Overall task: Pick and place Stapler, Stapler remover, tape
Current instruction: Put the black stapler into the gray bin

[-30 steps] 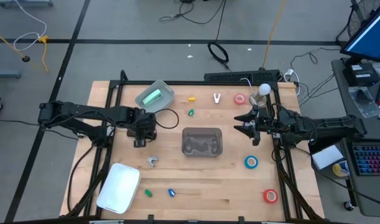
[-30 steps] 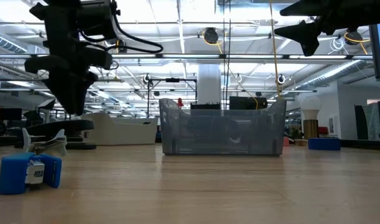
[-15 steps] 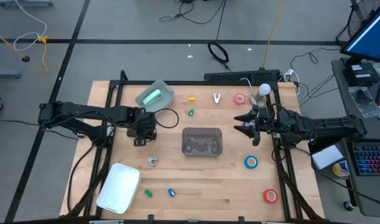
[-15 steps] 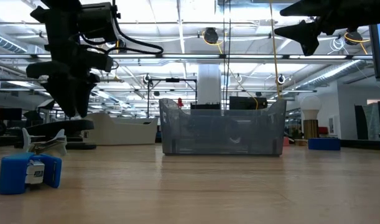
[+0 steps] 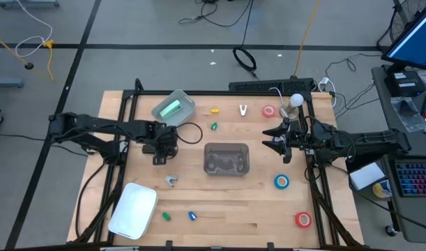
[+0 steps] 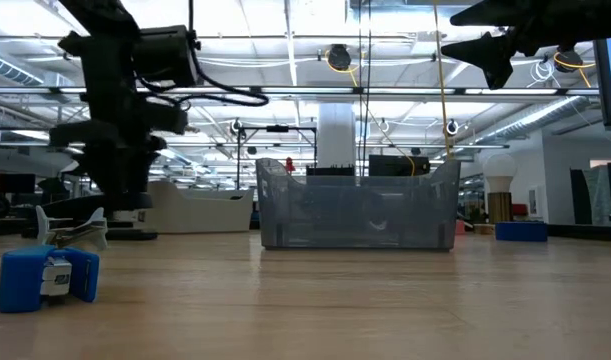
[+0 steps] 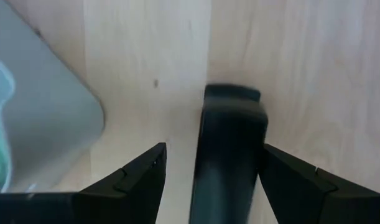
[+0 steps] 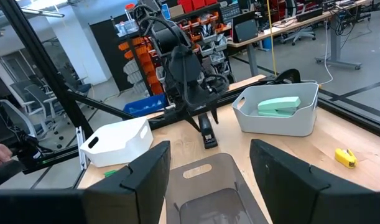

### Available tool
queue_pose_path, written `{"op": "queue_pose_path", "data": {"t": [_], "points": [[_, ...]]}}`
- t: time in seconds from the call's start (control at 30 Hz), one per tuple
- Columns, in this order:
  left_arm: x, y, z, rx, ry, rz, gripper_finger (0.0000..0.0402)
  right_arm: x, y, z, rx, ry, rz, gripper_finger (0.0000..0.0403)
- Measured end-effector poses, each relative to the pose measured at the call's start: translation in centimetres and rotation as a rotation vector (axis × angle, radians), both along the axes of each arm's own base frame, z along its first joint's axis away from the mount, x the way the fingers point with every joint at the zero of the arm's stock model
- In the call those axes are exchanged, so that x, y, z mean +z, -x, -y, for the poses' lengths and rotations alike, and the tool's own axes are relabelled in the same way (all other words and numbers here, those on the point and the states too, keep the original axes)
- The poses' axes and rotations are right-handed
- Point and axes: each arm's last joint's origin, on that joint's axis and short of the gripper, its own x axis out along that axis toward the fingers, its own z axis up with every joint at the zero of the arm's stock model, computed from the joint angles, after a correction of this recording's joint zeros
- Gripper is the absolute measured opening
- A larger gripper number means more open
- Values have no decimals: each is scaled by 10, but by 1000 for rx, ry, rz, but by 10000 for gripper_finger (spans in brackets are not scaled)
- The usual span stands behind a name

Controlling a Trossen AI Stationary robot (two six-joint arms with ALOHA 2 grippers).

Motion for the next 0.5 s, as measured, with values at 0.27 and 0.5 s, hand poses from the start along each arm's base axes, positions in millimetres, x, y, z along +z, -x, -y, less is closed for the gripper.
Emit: {"op": "queue_pose_path", "data": {"t": [0.27,0.5], "points": [[-23,-9,-4,22,34,-85,237,0,0,0,0,-6,1,216],[-26,-11,-2,63,123,-82,125,0,0,0,-1,-7,1,213]]}}
